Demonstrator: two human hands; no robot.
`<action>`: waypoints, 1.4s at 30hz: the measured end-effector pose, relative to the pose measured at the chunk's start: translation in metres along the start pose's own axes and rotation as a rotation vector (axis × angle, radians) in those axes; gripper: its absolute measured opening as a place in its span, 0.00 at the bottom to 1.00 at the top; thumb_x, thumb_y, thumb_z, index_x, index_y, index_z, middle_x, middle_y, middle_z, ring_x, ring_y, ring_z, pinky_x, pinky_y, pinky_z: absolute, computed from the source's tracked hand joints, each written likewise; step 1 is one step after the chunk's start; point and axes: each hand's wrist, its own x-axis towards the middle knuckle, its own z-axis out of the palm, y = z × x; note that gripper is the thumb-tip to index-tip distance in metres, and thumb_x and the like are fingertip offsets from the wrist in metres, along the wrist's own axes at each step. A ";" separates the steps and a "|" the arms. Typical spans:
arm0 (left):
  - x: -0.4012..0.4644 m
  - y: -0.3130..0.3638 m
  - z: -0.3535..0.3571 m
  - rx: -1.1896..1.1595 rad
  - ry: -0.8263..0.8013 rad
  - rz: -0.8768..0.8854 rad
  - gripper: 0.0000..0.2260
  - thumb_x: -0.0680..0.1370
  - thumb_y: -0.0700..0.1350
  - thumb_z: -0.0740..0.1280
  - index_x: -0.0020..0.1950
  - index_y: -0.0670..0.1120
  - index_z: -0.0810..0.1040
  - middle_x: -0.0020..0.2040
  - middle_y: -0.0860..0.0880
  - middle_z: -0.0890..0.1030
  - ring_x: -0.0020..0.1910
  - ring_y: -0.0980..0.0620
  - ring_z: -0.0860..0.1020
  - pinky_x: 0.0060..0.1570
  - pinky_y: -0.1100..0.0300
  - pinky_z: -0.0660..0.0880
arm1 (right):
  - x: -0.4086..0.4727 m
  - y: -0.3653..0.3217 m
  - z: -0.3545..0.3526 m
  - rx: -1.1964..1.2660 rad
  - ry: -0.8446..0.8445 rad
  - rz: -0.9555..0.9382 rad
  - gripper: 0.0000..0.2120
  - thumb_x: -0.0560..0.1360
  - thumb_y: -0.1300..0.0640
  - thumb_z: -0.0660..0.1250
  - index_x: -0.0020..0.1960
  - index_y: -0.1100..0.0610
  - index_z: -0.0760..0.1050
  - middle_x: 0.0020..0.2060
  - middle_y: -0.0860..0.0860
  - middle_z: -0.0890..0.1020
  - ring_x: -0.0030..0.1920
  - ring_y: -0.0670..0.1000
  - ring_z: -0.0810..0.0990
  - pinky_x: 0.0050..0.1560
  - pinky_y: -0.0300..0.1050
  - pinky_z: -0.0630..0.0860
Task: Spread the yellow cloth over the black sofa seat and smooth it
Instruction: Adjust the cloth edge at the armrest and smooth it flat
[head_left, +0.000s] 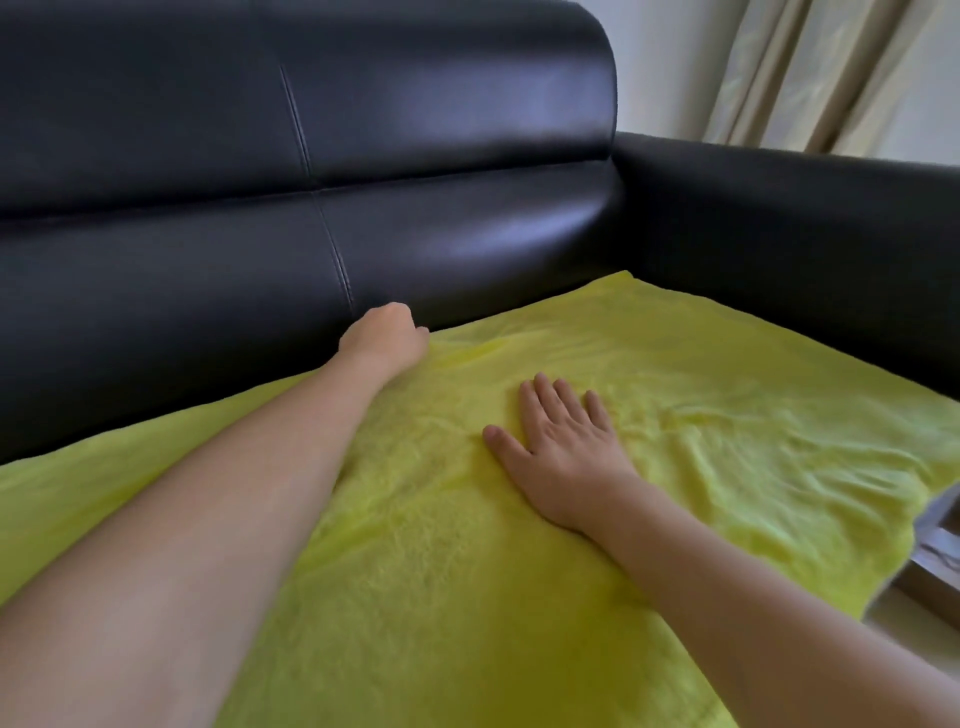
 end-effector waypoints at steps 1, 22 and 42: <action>0.006 0.004 0.005 -0.007 -0.035 -0.011 0.10 0.78 0.49 0.62 0.50 0.44 0.78 0.50 0.44 0.80 0.47 0.41 0.78 0.47 0.52 0.76 | 0.000 0.000 0.001 0.001 0.001 0.004 0.37 0.78 0.33 0.39 0.80 0.54 0.39 0.79 0.50 0.41 0.77 0.49 0.36 0.76 0.53 0.35; 0.042 0.067 0.047 -0.069 -0.020 0.370 0.14 0.78 0.39 0.57 0.57 0.43 0.80 0.56 0.44 0.80 0.53 0.42 0.78 0.51 0.52 0.76 | 0.054 0.048 -0.014 -0.073 0.008 0.155 0.35 0.79 0.34 0.42 0.80 0.51 0.43 0.79 0.52 0.45 0.78 0.53 0.42 0.76 0.55 0.40; 0.044 0.073 0.053 -0.069 -0.047 0.322 0.16 0.83 0.47 0.56 0.67 0.43 0.73 0.67 0.41 0.74 0.65 0.40 0.72 0.62 0.51 0.70 | 0.056 0.053 -0.004 -0.056 0.072 0.139 0.34 0.79 0.35 0.42 0.80 0.51 0.45 0.79 0.52 0.46 0.78 0.53 0.43 0.76 0.56 0.40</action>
